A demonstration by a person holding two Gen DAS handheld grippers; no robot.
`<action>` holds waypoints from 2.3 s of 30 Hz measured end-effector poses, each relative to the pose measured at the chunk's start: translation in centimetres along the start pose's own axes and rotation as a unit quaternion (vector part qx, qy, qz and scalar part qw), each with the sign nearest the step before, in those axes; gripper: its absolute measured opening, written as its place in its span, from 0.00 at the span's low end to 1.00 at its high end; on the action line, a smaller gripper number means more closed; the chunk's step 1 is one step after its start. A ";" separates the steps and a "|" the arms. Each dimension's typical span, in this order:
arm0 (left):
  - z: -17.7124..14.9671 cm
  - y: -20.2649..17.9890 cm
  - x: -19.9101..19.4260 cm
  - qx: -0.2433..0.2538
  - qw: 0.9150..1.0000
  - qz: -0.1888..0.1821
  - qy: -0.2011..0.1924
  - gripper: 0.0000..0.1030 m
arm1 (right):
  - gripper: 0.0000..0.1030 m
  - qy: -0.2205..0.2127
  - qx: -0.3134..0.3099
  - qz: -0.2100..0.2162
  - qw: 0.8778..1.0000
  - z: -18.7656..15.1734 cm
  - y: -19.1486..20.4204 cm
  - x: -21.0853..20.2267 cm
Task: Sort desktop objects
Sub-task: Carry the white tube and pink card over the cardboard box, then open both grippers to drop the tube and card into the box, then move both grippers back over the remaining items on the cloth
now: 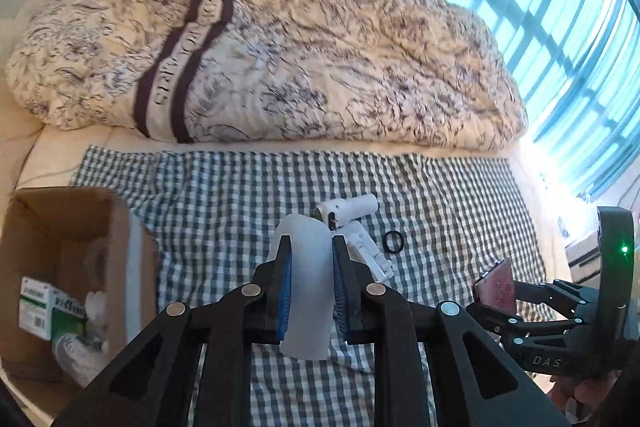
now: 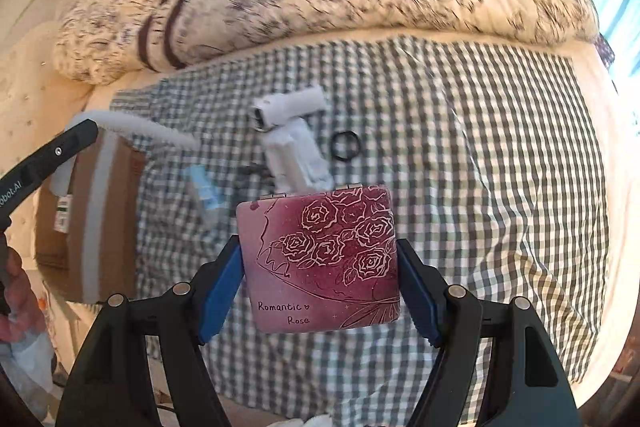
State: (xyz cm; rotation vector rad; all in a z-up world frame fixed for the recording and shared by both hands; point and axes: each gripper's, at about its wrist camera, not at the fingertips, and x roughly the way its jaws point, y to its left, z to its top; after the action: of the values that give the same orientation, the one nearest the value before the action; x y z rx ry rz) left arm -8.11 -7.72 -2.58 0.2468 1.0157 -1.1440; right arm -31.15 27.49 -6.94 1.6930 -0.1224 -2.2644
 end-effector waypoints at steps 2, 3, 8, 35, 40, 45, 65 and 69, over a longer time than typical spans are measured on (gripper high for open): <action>-0.2 0.8 -1.6 -0.007 1.000 0.003 -0.008 0.18 | 0.71 -0.009 -0.014 0.006 1.000 0.1 1.5 -0.9; -0.3 1.1 -2.3 -0.009 1.000 0.008 -0.013 0.18 | 0.71 -0.014 -0.022 0.010 1.000 0.2 2.4 -1.5; -0.6 3.5 -6.6 -0.016 0.999 0.019 -0.046 0.18 | 0.71 -0.036 -0.063 0.029 0.997 0.7 7.2 -3.8; -3.4 26.4 -8.7 -0.027 0.999 0.025 0.038 0.40 | 0.72 0.001 -0.151 0.065 0.986 -0.2 37.2 2.4; -2.0 26.3 -8.2 -0.003 0.998 0.042 0.042 0.79 | 0.73 0.012 -0.144 0.030 0.989 0.1 38.2 3.1; -1.0 26.3 -7.7 -0.004 0.998 0.049 0.045 0.81 | 0.77 -0.002 -0.116 0.027 0.993 1.2 37.1 2.4; -1.3 12.9 -5.0 0.002 0.997 0.027 0.068 0.89 | 0.77 -0.036 -0.020 -0.013 0.999 -0.3 21.1 -3.4; -1.7 8.8 -4.0 -0.003 0.997 0.034 0.074 0.94 | 0.77 -0.038 -0.016 -0.019 0.999 -1.0 16.7 -4.9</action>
State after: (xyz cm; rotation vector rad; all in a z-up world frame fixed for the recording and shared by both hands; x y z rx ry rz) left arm -1.79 -0.19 -3.22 0.3641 1.1326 -1.0720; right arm -25.69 13.17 1.44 1.6068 -0.0719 -2.3470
